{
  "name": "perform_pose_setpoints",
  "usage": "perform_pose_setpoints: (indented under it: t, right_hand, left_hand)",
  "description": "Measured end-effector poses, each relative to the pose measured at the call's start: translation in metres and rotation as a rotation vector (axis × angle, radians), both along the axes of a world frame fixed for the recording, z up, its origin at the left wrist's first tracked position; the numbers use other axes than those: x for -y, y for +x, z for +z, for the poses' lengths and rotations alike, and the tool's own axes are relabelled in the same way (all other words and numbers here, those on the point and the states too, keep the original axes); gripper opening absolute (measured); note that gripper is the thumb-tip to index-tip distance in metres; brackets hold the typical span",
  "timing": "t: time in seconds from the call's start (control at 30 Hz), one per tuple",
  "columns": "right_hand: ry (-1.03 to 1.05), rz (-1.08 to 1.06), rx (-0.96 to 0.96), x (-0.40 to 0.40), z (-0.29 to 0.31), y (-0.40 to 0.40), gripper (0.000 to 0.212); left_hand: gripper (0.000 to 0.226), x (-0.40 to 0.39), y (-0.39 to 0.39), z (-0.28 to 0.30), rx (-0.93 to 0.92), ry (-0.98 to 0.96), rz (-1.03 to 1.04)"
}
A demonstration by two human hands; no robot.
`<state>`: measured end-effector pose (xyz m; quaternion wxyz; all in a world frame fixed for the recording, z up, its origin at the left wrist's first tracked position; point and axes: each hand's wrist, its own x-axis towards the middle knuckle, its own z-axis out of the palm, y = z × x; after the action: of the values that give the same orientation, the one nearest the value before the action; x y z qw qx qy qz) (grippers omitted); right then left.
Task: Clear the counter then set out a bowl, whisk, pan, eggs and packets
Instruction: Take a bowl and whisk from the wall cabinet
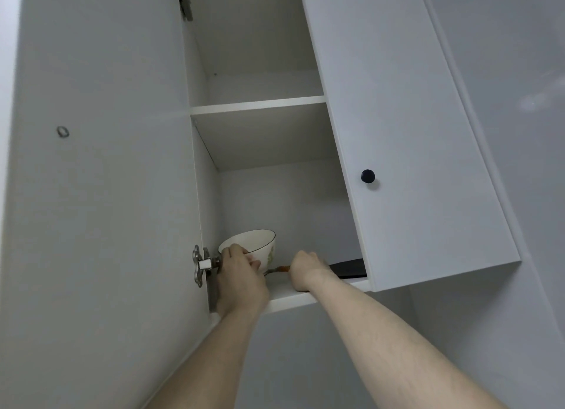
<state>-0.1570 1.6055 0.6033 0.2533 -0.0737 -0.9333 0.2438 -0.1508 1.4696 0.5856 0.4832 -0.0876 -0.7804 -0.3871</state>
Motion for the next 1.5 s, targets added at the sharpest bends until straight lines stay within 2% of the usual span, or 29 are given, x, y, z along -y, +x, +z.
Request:
perform_pose_setpoints:
  t: [0.3,0.43,0.63,0.8,0.9,1.07,1.23,1.4,1.5]
  right_hand:
    - [-0.226,-0.032,-0.163,-0.005,0.005,0.02,0.042]
    - [-0.218,-0.019,-0.229,-0.008,0.003,0.04,0.049]
    - [-0.167,-0.034,-0.254,-0.007,-0.011,0.077,0.041]
    - [-0.27,-0.007,-0.416,-0.007,-0.021,0.107,0.037]
    - [-0.353,0.017,-0.537,-0.008,-0.036,0.119,0.026]
    - [-0.627,0.218,-0.769,0.018,-0.079,0.145,0.022]
    - [-0.769,0.273,-0.88,0.039,-0.156,0.184,0.023]
    - [-0.724,0.237,-0.796,0.04,-0.237,0.244,0.023]
    - [-0.732,0.223,-0.601,0.071,-0.307,0.285,0.022]
  left_hand:
    - [0.011,-0.001,0.005,-0.001,-0.052,0.032,-0.017]
    - [0.012,-0.001,0.013,-0.001,-0.079,0.033,-0.053]
    - [0.02,0.006,0.026,-0.004,-0.167,0.058,-0.173]
    - [0.018,0.004,0.061,-0.014,-0.193,0.048,-0.221]
    - [0.019,0.006,0.082,-0.018,-0.201,0.049,-0.251]
    - [0.024,0.024,0.132,-0.032,-0.24,-0.025,-0.365]
    - [0.026,0.062,0.201,-0.091,-0.125,-0.106,-0.462]
    - [0.02,0.116,0.27,-0.157,-0.003,-0.29,-0.41]
    - [0.02,0.161,0.315,-0.216,0.151,-0.324,-0.405]
